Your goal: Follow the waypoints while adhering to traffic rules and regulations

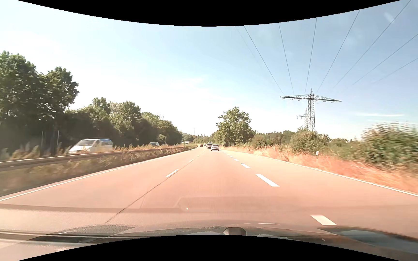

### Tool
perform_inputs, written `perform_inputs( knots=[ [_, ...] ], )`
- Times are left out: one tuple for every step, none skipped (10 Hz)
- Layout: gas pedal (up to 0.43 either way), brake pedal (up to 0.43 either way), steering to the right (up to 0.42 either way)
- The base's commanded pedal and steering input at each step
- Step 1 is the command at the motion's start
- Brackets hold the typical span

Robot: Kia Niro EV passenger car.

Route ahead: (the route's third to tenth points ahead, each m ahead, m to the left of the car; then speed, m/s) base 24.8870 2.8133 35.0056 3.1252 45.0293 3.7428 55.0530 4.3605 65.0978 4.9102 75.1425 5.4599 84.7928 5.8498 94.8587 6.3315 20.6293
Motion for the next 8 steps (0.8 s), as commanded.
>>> perform_inputs(
  knots=[
    [0.138, 0.0, -0.002],
    [0.138, 0.0, -0.002],
    [0.138, 0.0, -0.002],
    [0.138, 0.0, -0.002],
    [0.138, 0.0, -0.002],
    [0.138, 0.0, -0.002],
    [0.138, 0.0, -0.002],
    [0.138, 0.0, -0.002]
  ],
)
